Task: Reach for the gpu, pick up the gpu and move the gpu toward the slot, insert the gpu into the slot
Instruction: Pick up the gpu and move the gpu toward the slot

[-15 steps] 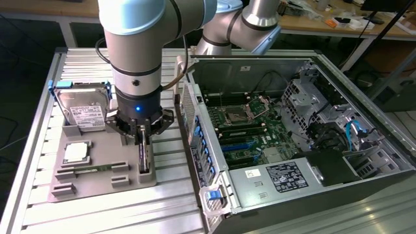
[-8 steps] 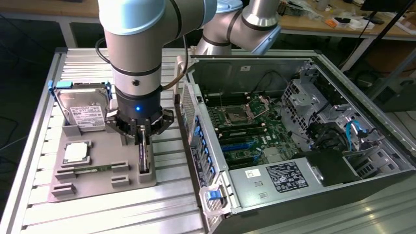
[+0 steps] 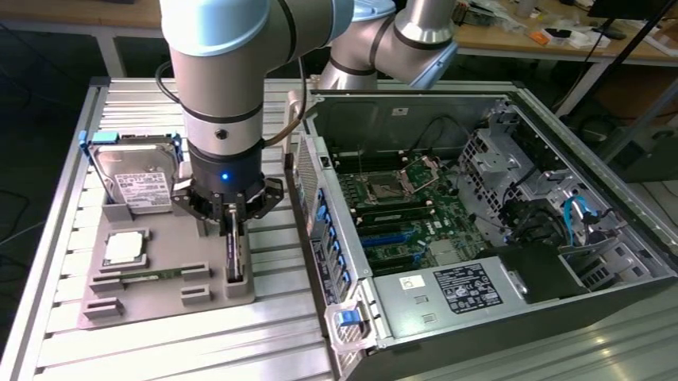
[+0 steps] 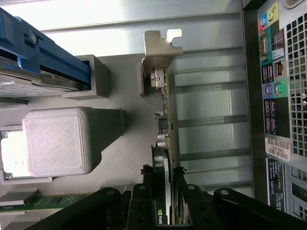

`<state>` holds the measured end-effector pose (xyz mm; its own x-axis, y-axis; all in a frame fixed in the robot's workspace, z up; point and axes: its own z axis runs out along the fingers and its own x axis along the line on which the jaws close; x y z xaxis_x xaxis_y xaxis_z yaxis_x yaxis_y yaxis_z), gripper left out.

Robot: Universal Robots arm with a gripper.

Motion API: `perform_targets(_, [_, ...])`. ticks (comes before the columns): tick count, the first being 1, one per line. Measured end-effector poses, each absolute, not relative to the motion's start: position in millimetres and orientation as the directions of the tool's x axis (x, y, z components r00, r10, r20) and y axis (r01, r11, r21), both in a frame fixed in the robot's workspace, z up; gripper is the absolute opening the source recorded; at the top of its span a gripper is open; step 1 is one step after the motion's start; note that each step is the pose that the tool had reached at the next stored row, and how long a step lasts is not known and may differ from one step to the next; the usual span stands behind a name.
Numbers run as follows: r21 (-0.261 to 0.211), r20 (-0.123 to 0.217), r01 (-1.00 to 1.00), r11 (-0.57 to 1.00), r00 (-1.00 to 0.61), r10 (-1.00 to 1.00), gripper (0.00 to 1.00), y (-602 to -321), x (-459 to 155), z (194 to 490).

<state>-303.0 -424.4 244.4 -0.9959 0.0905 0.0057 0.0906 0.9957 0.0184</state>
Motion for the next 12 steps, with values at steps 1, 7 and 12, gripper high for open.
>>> perform_targets(1, [0.018,0.006,0.091,0.996,-0.996,0.091,0.27,-424.4,-303.0,244.8])
perform_targets(7, [0.012,0.005,0.091,0.996,-0.996,0.091,0.27,-424.3,-303.0,249.3])
perform_targets(12, [0.006,0.005,0.091,0.996,-0.996,0.091,0.27,-424.3,-303.0,254.1])
